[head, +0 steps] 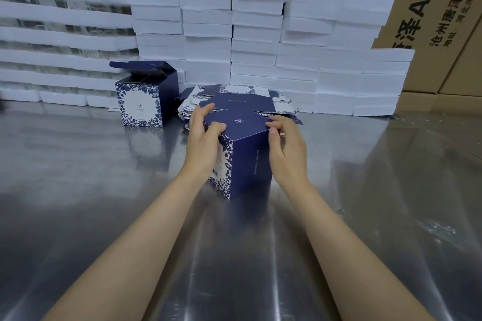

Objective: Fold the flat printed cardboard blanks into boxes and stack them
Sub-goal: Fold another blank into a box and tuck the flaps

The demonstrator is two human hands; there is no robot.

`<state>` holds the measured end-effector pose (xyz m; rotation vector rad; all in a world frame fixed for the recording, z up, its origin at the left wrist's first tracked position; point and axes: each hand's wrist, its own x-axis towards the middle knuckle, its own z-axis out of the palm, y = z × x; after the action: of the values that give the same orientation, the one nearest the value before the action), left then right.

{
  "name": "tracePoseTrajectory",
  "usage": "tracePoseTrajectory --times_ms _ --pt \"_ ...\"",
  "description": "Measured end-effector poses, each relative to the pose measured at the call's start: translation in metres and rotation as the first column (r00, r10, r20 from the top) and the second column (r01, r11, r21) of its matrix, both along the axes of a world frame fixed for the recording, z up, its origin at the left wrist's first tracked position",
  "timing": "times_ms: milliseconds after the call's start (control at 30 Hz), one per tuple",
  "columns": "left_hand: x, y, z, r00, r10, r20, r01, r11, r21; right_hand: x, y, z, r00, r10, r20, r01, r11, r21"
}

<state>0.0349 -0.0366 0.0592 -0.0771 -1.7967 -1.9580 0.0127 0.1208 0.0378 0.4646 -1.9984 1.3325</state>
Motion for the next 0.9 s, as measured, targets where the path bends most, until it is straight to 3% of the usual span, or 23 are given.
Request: tracePoseTrajectory --times_ms 167,267,400,467,567,700,900 --pt "-0.003 -0.004 -0.007 0.998 0.007 -0.058 -0.003 0.998 0.068 0.004 0.005 -0.006 0.994 0.077 -0.073 -0.082 0.995 -0.061" --pt "-0.004 -0.009 -0.014 0.998 0.038 -0.042 -0.038 0.999 0.011 0.007 0.009 -0.011 0.993 0.088 -0.074 -0.089 0.996 -0.016" --pt "-0.007 -0.017 -0.014 0.966 -0.255 -0.031 0.257 0.949 0.185 0.005 0.002 -0.01 0.989 0.017 -0.147 -0.02 1.0 -0.019" --pt "-0.008 -0.018 -0.013 0.957 -0.288 -0.024 0.288 0.949 0.128 0.006 -0.002 -0.007 0.991 0.078 -0.11 -0.084 0.995 -0.05" --pt "-0.01 -0.018 -0.019 0.978 -0.211 -0.002 0.21 0.975 0.067 0.009 -0.006 -0.007 0.978 0.203 0.038 -0.194 0.967 -0.166" --pt "-0.012 -0.018 -0.02 0.992 -0.128 0.006 0.128 0.991 0.037 0.01 -0.004 -0.005 0.975 0.218 0.052 -0.205 0.961 -0.184" --pt "-0.012 -0.016 -0.022 0.992 0.085 -0.095 -0.085 0.996 -0.003 0.01 -0.006 -0.01 0.967 0.243 0.076 -0.238 0.969 -0.065"
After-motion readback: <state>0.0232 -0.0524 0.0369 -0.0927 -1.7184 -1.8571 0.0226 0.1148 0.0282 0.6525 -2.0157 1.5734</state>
